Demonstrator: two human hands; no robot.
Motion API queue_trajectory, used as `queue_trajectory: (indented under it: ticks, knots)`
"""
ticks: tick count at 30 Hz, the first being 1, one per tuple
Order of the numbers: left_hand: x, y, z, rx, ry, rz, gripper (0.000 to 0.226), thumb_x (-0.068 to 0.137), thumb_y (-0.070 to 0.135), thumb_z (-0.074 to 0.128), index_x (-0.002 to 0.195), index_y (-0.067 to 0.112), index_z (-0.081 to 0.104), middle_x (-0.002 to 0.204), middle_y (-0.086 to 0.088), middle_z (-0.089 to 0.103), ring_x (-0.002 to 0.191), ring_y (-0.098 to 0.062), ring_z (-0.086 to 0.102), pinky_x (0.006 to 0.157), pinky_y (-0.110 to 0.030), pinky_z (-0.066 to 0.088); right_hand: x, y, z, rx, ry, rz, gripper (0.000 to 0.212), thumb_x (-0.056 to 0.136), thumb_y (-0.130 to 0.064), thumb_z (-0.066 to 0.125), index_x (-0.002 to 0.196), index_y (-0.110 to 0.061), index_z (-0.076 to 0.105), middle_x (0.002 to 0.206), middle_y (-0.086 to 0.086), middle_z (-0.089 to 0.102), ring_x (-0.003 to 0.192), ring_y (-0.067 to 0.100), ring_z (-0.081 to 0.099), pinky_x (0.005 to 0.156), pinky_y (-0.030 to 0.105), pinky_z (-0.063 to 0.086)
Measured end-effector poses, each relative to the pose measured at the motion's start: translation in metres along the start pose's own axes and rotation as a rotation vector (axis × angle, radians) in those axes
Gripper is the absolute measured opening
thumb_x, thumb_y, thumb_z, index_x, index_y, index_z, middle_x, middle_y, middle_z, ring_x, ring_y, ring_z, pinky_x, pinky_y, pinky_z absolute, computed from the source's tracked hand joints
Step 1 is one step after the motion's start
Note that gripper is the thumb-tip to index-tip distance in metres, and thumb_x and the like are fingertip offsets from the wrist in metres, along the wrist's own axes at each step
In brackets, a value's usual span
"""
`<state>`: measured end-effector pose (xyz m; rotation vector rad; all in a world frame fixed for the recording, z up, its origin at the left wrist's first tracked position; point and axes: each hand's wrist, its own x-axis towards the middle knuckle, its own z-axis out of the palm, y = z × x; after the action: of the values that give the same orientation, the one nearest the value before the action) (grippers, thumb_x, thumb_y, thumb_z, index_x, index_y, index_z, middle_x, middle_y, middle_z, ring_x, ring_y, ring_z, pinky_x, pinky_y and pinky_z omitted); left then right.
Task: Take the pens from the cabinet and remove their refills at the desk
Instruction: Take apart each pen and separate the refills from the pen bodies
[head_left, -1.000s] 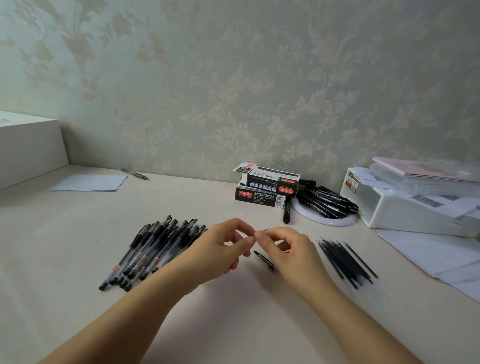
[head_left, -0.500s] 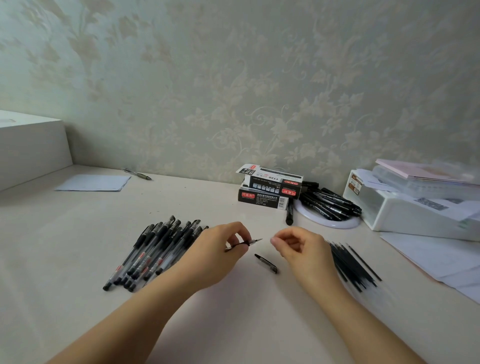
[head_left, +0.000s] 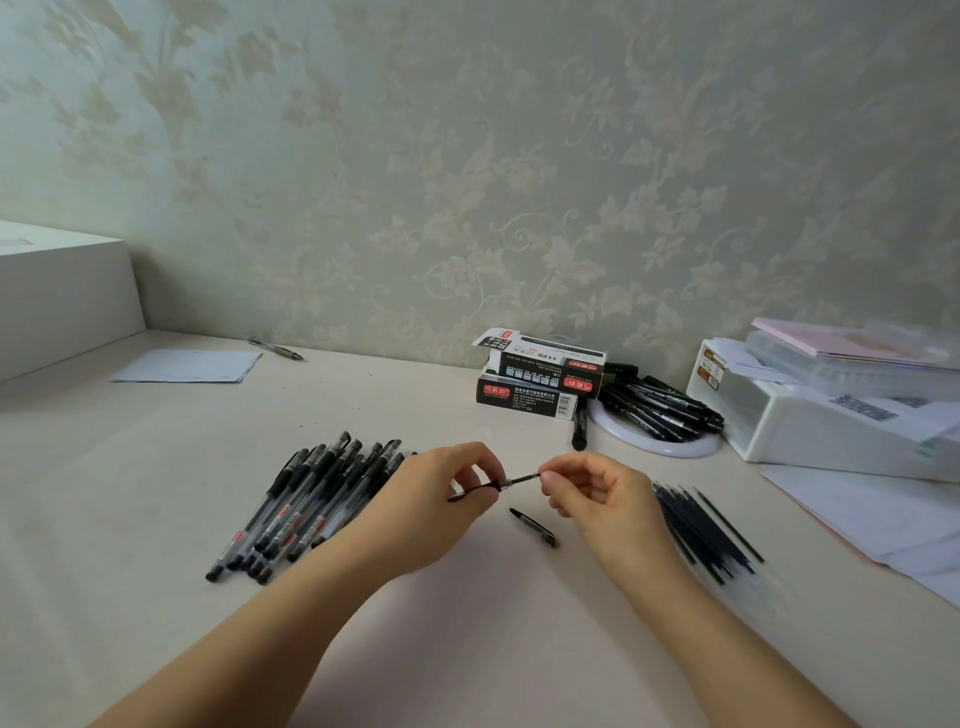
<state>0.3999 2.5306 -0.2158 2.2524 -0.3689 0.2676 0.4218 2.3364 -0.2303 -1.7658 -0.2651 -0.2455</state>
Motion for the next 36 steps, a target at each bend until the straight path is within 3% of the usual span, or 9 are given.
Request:
queue_trajectory:
  ticks: [7, 15, 22, 31, 36]
  knots:
    - [0.0003, 0.0021, 0.0015, 0.003, -0.016, 0.037, 0.012, 0.09, 0.026, 0.061, 0.089, 0.038, 0.063, 0.077, 0.01, 0.061, 0.048, -0.003, 0.045, 0.048, -0.01, 0.034, -0.0038, -0.0019, 0.0065, -0.028, -0.12, -0.03, 0.014, 0.086, -0.008, 0.072, 0.087, -0.021, 0.076, 0.079, -0.002, 0.074, 0.068, 0.006, 0.067, 0.07, 0.019, 0.055]
    - [0.0027, -0.0006, -0.0034, -0.046, 0.024, -0.023, 0.015, 0.091, 0.025, 0.06, 0.087, 0.04, 0.062, 0.071, 0.018, 0.06, 0.052, -0.003, 0.048, 0.047, -0.011, 0.037, 0.0002, -0.0031, -0.0021, 0.058, 0.019, 0.012, 0.012, 0.087, -0.003, 0.07, 0.086, -0.014, 0.075, 0.076, 0.005, 0.074, 0.064, 0.005, 0.066, 0.063, 0.014, 0.052]
    - [-0.0003, 0.0015, -0.0018, -0.001, -0.014, 0.048, 0.014, 0.09, 0.024, 0.061, 0.087, 0.038, 0.063, 0.073, 0.013, 0.059, 0.049, -0.003, 0.044, 0.05, -0.01, 0.034, -0.0054, -0.0077, 0.0036, -0.004, -0.127, -0.077, 0.018, 0.084, -0.008, 0.074, 0.086, -0.026, 0.077, 0.08, -0.001, 0.074, 0.071, 0.009, 0.068, 0.071, 0.017, 0.054]
    - [0.0017, 0.001, -0.0038, 0.015, 0.013, 0.029, 0.014, 0.09, 0.024, 0.061, 0.087, 0.037, 0.063, 0.075, 0.011, 0.061, 0.05, -0.003, 0.044, 0.051, -0.011, 0.035, -0.0025, -0.0083, 0.0002, 0.012, -0.037, -0.083, 0.014, 0.084, -0.01, 0.075, 0.086, -0.023, 0.076, 0.077, -0.008, 0.073, 0.069, 0.002, 0.065, 0.07, 0.014, 0.05]
    - [-0.0013, 0.0037, -0.0009, 0.015, -0.021, 0.083, 0.015, 0.089, 0.023, 0.063, 0.086, 0.037, 0.063, 0.075, 0.013, 0.06, 0.048, -0.002, 0.044, 0.051, -0.01, 0.034, -0.0061, -0.0063, 0.0052, -0.029, -0.16, -0.098, 0.02, 0.084, -0.008, 0.075, 0.085, -0.027, 0.077, 0.083, -0.006, 0.076, 0.076, 0.005, 0.07, 0.072, 0.015, 0.052]
